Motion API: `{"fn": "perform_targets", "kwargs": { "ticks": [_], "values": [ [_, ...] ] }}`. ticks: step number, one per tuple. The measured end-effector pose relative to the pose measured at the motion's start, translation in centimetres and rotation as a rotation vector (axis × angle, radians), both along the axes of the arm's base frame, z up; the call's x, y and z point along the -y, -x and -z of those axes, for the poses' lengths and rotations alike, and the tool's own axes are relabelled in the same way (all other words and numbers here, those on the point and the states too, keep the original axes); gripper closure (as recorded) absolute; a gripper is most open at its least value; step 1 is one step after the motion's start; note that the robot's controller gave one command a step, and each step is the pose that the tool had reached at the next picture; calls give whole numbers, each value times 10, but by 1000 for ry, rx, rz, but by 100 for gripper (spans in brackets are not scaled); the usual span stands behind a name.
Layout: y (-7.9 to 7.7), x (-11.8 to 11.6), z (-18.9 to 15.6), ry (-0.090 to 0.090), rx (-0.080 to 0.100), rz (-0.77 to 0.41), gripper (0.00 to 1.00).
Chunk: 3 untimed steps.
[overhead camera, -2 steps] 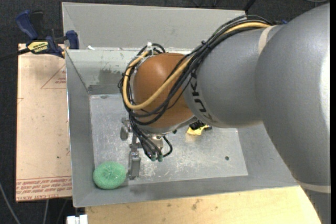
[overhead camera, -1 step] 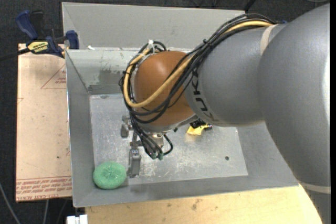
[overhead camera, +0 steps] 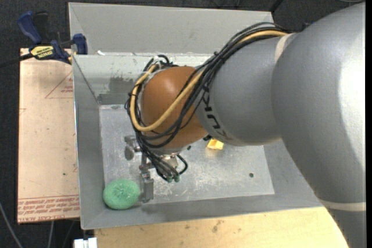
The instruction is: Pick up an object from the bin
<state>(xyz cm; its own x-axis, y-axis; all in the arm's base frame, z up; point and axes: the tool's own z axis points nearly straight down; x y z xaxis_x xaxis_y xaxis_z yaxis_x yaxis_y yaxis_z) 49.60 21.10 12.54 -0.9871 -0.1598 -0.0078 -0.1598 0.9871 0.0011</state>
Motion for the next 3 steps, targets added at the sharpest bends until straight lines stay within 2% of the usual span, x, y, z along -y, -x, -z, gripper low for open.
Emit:
{"fn": "perform_targets", "kwargs": {
  "ticks": [1, 2, 3],
  "values": [
    [9, -17, 40, 1, -2, -207, 0],
    [2, -34, 56, 1, -6, -339, 100],
    [2, -34, 56, 1, -6, -339, 100]
  ]
}}
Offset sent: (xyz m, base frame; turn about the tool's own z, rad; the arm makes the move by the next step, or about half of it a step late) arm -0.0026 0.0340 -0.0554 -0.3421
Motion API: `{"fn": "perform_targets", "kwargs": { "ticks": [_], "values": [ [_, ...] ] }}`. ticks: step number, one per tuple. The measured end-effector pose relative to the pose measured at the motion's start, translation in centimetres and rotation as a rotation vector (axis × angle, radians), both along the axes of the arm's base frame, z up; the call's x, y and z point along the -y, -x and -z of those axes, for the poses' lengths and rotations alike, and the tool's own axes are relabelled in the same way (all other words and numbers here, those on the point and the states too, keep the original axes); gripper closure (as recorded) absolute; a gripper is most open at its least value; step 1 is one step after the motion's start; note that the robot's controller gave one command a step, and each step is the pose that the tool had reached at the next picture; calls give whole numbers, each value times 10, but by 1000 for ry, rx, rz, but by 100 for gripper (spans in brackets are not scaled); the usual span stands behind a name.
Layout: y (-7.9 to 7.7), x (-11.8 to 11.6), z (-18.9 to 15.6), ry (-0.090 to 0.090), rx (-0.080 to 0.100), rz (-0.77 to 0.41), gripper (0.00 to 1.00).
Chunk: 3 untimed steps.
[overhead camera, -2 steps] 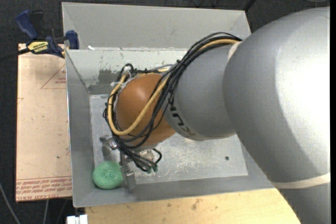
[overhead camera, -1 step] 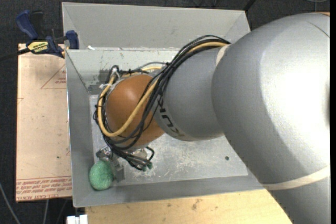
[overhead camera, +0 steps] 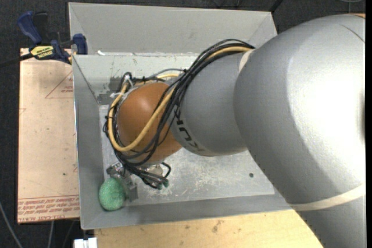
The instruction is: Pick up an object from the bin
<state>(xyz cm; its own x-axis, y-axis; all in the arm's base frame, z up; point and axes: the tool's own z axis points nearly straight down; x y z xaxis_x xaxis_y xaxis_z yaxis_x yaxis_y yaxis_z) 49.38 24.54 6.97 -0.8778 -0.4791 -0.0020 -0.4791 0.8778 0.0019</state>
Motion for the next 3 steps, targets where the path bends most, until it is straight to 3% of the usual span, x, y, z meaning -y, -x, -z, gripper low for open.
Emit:
{"fn": "perform_targets", "kwargs": {
  "ticks": [1, 2, 3],
  "values": [
    [-6, 25, -121, 0, 1, -11, 100],
    [-6, 25, -121, 0, 0, -11, 100],
    [-1, 41, -171, 2, -4, -19, 100]
  ]
}}
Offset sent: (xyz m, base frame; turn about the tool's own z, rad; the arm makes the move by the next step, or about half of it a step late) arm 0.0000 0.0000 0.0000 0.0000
